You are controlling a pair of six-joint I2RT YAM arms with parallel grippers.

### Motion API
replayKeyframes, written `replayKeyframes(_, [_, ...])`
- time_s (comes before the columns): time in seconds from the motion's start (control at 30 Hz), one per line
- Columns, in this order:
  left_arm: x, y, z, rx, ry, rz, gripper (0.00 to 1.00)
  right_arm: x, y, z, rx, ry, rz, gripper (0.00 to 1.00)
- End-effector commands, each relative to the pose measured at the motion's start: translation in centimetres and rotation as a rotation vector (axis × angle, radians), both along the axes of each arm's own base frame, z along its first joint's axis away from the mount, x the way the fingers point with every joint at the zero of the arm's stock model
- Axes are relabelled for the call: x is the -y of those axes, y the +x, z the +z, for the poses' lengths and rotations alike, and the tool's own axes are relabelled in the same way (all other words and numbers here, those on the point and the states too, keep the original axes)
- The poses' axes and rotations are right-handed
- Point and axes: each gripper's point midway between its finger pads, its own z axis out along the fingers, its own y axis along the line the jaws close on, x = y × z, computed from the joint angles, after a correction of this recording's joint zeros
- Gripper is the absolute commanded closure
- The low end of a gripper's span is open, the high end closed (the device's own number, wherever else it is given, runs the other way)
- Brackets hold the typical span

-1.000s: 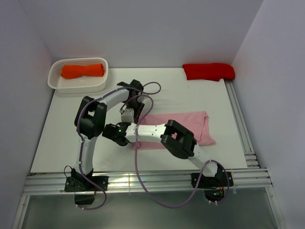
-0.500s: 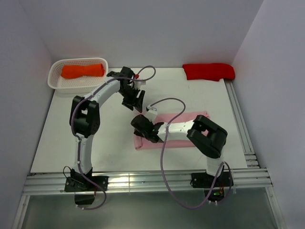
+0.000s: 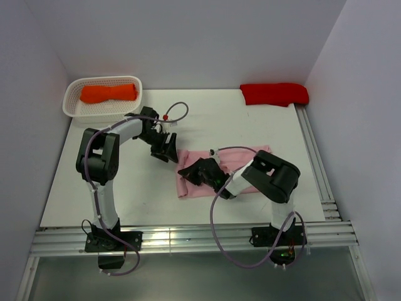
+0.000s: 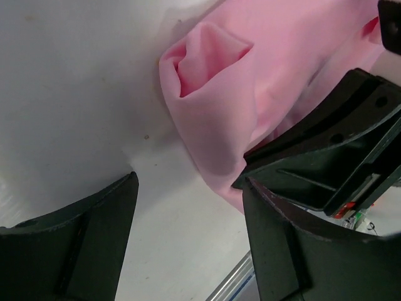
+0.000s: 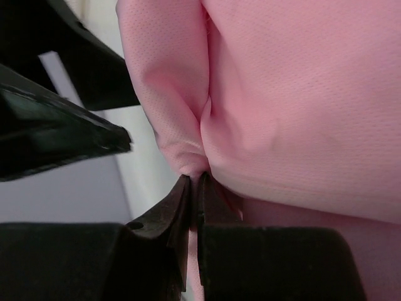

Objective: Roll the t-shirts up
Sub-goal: Roll the tshirt

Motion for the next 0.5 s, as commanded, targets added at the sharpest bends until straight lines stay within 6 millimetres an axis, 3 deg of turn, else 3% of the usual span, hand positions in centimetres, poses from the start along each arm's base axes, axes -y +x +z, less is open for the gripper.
replayKeyframes(0.0, [1.7,1.1,1.1,0.113,-0.116,-0.034,0.27,0.2,-1.7,-2.0,-0.089,0.075,0.029,0.98])
replayKeyframes(0.2, [2.2,1.5,-1.1,0.084,-0.132,0.033,0.3,0.5,-1.9,-2.2,-0.124,0.203,0.008,0.99])
replayKeyframes(0.47, [2.5,2.4,-1.7,0.125,-0.016,0.029,0.32,0.9,-1.8,-3.7,-0.154,0.114,0.005,0.99])
